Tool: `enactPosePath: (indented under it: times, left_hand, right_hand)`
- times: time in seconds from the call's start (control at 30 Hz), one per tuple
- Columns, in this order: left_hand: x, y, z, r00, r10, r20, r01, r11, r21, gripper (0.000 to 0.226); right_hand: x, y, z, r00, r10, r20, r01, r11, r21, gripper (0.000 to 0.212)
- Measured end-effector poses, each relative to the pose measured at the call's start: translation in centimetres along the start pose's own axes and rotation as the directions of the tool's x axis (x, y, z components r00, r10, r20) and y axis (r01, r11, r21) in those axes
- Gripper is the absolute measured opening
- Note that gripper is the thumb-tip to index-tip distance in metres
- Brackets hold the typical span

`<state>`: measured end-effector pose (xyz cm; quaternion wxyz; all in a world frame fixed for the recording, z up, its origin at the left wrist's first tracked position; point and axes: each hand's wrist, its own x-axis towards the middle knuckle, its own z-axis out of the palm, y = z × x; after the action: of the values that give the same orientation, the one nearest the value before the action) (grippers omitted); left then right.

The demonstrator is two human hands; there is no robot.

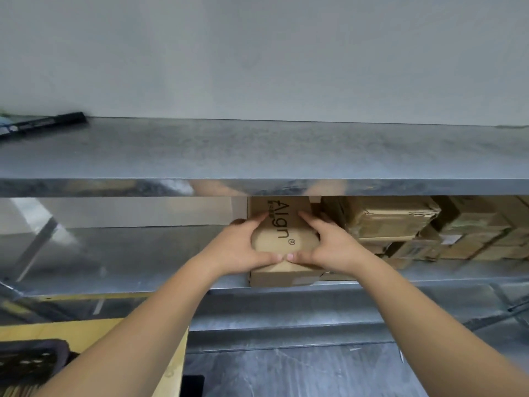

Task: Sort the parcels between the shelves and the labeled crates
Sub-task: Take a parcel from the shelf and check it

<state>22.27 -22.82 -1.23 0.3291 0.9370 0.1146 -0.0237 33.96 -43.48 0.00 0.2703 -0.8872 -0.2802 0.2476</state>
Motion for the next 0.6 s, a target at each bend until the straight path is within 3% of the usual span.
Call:
enactPosePath:
  times: [0.1, 0.2, 0.27, 0.37, 0.47, 0.53, 0.6]
  left_hand:
    - [-0.8, 0.0, 0.8, 0.997, -0.052, -0.064, 0.050, 0.998, -0.038, 0.096]
    - [-2.4, 1.1, 1.4, 0.986, -0.111, -0.128, 0.105, 0.993, -0.047, 0.075]
    - [-4.1, 2.4, 2.0, 0.977, -0.141, -0.161, 0.136, 0.990, -0.043, 0.074]
    - [-7.0, 4.5, 3.0, 0.954, -0.197, -0.226, 0.193, 0.980, -0.042, 0.079]
    - [-10.0, 6.9, 4.2, 0.915, -0.287, -0.284, 0.276, 0.958, -0.077, 0.119]
    - [-12.1, 8.2, 5.2, 0.883, -0.355, -0.306, 0.342, 0.935, -0.096, 0.150]
    - [-14.2, 9.0, 6.3, 0.857, -0.412, -0.311, 0.399, 0.911, -0.108, 0.164]
  right_hand:
    - [-0.3, 0.7, 0.2, 0.999, -0.045, 0.019, 0.044, 0.995, 0.090, 0.120]
    - [-0.8, 1.2, 0.3, 0.992, -0.122, -0.017, 0.123, 0.990, 0.065, 0.111]
    - [-2.0, 1.4, 0.1, 0.982, -0.188, -0.002, 0.188, 0.981, 0.049, 0.102]
    - [-3.6, 2.0, -0.3, 0.961, -0.273, 0.048, 0.270, 0.961, 0.059, 0.117]
    - [-4.9, 2.6, -0.1, 0.943, -0.324, 0.075, 0.316, 0.944, 0.099, 0.151]
    - [-5.5, 3.2, 0.3, 0.935, -0.347, 0.067, 0.337, 0.932, 0.132, 0.159]
    - [-6.2, 3.5, 0.7, 0.928, -0.357, 0.101, 0.343, 0.929, 0.138, 0.160]
